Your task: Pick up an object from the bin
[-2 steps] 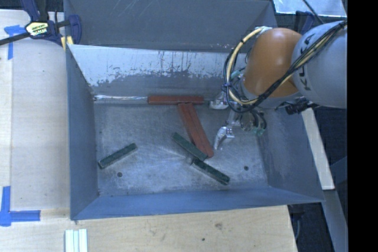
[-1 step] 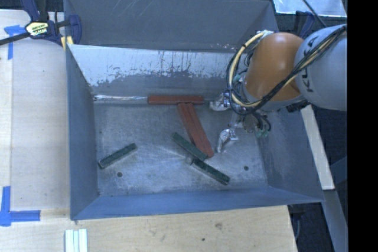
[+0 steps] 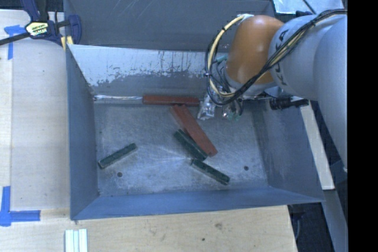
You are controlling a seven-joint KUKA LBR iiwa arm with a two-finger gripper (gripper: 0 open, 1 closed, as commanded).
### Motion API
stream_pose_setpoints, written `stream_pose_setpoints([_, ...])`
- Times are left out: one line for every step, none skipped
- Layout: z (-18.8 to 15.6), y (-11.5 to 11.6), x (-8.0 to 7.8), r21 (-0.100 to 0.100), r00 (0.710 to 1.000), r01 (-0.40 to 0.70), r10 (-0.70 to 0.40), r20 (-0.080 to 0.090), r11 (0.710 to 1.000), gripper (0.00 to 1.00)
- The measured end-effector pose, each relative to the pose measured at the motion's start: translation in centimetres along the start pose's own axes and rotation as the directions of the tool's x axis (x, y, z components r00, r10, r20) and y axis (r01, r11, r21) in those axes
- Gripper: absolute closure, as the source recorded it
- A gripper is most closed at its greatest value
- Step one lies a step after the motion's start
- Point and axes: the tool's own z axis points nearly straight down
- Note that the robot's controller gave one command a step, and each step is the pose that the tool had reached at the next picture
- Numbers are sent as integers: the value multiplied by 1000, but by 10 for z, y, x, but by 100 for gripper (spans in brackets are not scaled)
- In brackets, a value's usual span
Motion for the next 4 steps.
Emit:
stream_pose_setpoints([3,1,5,3,1000,3,-3,-22,1000,0])
stream_pose_setpoints([0,1,0,-2,1000,2,-2,1,1000,100])
stream_pose_setpoints([3,1,5,1,1000,4,-4,-22,1000,0])
stream_pose_setpoints([0,2,0,-2,1000,3,-3,1,1000,100])
